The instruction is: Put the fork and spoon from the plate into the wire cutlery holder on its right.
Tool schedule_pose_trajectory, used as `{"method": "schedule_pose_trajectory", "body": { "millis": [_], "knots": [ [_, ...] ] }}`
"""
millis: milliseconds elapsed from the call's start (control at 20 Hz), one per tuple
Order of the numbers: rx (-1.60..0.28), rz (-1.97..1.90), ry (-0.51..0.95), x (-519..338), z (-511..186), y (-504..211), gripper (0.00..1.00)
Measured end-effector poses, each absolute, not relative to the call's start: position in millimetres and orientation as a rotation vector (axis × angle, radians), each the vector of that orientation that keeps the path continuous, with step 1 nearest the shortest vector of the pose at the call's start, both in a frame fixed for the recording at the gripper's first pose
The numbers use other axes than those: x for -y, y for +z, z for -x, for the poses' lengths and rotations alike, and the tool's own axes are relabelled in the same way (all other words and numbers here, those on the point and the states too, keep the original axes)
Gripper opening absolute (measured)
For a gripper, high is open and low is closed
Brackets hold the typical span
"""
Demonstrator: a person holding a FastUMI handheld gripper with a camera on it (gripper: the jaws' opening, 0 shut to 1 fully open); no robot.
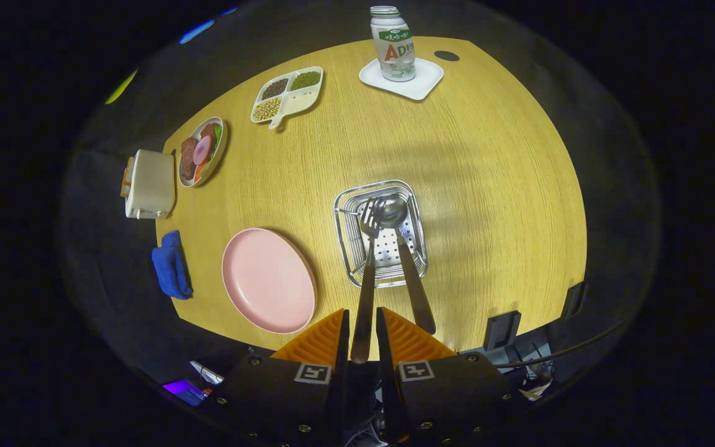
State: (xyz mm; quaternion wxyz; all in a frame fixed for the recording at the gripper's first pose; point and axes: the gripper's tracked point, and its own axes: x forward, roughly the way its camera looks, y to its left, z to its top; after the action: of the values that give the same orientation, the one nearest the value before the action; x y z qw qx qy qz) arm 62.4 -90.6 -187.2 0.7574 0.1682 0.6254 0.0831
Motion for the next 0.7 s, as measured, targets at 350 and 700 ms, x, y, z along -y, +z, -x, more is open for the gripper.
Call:
{"method": "schedule_pose_trajectory", "body": {
  "millis": [350,700],
  "knots": [
    [-1.356,-0.378,0.193,87,-63,-183,0.25],
    [-1.246,-0.423,0.155,92,-72,-162,0.25]
  ]
}}
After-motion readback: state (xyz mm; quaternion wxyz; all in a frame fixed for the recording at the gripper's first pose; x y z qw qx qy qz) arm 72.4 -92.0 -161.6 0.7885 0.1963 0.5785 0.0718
